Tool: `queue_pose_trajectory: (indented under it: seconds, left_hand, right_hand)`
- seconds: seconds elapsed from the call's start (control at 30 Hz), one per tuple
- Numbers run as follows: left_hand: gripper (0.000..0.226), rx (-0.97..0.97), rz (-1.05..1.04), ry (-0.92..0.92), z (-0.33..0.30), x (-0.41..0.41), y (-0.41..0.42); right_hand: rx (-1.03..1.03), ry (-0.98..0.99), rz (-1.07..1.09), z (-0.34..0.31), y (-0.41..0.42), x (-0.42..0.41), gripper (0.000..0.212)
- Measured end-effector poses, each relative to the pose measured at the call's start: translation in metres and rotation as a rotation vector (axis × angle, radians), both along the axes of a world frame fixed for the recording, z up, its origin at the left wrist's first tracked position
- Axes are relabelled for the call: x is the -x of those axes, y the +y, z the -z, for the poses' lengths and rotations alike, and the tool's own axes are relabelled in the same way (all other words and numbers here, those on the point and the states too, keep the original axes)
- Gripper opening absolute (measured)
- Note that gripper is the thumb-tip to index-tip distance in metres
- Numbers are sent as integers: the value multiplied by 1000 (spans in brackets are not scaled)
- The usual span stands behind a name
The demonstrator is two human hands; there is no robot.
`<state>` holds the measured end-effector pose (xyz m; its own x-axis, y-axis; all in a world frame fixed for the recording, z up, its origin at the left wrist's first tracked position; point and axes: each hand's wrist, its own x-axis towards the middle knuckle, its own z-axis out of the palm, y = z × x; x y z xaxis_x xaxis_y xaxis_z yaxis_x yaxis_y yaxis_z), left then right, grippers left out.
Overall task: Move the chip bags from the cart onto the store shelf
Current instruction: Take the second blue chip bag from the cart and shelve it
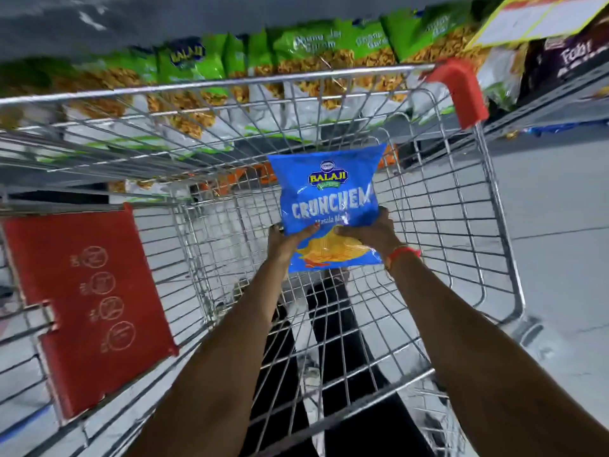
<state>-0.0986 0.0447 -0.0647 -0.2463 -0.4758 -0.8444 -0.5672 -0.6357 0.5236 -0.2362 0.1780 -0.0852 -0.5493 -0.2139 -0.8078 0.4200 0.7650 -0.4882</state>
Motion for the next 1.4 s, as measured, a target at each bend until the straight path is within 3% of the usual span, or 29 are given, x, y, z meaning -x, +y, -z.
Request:
queue_pose_trajectory:
  seconds: [0.27, 0.43, 0.5, 0.57, 0.63, 0.93, 1.07, 1.2, 1.4]
  left_hand:
    - [44, -71, -83, 59, -14, 6, 0]
    - [24, -35, -120, 239, -60, -8, 3]
    - [27, 15, -116, 311, -81, -15, 0]
    - [45, 92, -127, 332, -104, -20, -5]
    - [58, 148, -115, 402, -132, -23, -11]
    - [39, 433, -20, 636, -290, -14, -42]
    - [36, 578, 72, 789, -364, -4, -52]
    - [42, 675, 161, 914, -433, 4, -64]
    - [46, 800, 196, 1104, -527, 30, -70]
  right_hand:
    - [20, 17, -17, -11, -3, 4, 107]
    - [92, -12, 35, -74, -9, -7, 92]
    - [157, 23, 49, -111, -14, -16, 72]
    - [247, 66, 78, -140, -16, -24, 64]
    - [342, 114, 111, -171, -18, -32, 63]
    - [576, 405, 193, -327, -36, -37, 65]
    - [662, 526, 198, -400, -41, -36, 81]
    - [778, 611, 222, -471, -42, -30, 60]
    - [918, 839, 237, -559, -43, -12, 64]
